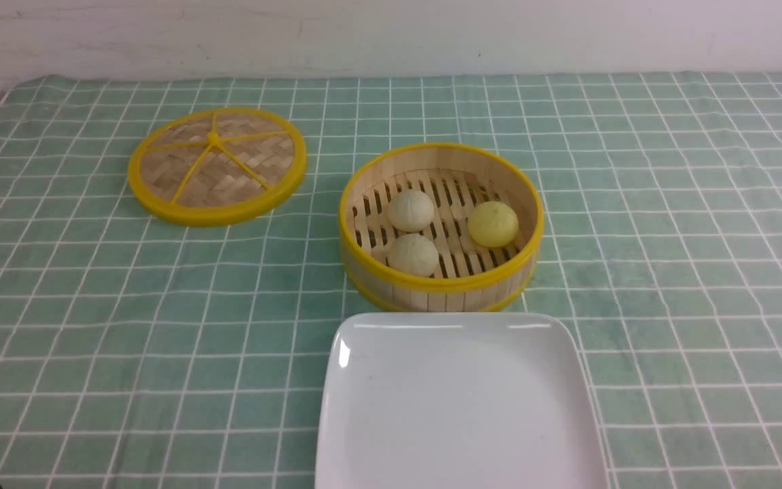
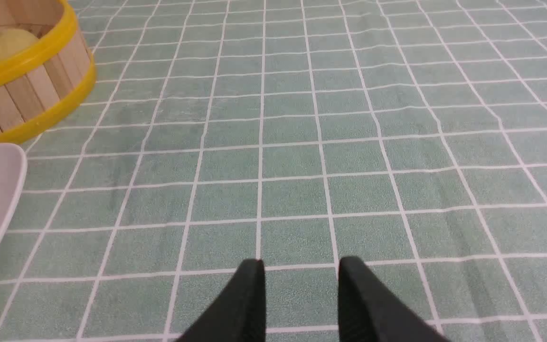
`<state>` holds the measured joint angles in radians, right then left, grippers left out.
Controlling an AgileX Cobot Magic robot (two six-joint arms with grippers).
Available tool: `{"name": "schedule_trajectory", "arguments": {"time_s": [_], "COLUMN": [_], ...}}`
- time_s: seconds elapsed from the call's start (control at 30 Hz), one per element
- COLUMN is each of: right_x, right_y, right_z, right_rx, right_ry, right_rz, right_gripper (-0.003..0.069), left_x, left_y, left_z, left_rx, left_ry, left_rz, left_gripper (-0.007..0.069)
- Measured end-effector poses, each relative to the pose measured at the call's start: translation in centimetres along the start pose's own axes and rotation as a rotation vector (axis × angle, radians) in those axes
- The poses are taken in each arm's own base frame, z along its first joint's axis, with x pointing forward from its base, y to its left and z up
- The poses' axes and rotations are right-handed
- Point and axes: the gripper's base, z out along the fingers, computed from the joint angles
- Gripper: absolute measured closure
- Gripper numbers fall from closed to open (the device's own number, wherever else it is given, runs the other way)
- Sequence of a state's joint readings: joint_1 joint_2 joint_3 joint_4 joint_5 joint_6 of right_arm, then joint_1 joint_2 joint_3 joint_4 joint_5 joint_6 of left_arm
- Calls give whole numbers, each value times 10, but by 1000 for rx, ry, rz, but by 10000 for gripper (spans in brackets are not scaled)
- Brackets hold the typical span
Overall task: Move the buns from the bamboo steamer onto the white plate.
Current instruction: 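Reach toward a bun in the bamboo steamer with the right gripper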
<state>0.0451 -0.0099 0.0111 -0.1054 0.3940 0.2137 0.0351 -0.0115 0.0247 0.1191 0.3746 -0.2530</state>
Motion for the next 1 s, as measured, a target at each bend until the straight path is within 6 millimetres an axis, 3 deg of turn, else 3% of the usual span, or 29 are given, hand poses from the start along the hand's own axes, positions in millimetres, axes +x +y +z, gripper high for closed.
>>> {"name": "schedule_trajectory", "arguments": {"time_s": [1.0], "right_x": [0], "right_y": [-1], "right_z": [0], "right_rx": [13], "right_ry": [-3], "right_rz": [-32], "right_gripper": [419], "left_x": [0], "left_y": [0], "left_z": [0], "left_rx": [0], "left_ry": [0], "left_rz": [1], "left_gripper": [384]}}
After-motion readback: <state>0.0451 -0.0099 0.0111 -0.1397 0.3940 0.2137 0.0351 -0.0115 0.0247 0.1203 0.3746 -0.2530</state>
